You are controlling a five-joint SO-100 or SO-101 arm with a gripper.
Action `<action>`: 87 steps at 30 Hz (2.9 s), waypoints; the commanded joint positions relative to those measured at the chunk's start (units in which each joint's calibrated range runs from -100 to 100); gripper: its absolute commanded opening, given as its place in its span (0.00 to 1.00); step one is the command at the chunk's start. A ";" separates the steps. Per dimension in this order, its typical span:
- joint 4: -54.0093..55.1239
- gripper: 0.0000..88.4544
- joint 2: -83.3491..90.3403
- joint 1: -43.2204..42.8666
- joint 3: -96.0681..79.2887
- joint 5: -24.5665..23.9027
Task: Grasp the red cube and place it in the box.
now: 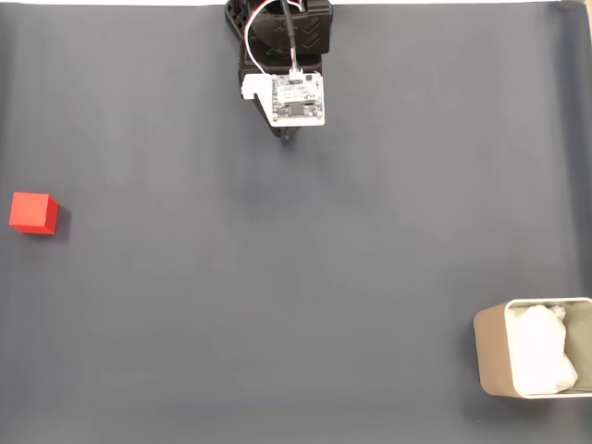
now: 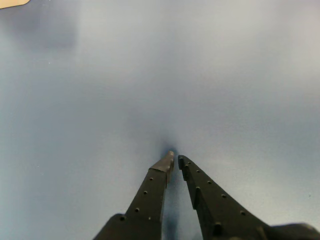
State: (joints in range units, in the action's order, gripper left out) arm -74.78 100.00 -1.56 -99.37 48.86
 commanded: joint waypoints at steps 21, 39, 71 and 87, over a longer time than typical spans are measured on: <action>7.98 0.00 -0.78 0.42 1.56 0.15; 4.70 0.00 -33.10 -2.99 61.68 1.22; -8.66 0.00 -56.24 2.91 93.98 -1.22; -8.25 0.00 -60.66 11.64 94.44 -0.83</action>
State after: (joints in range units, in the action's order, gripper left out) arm -82.98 39.99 7.94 -9.04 47.99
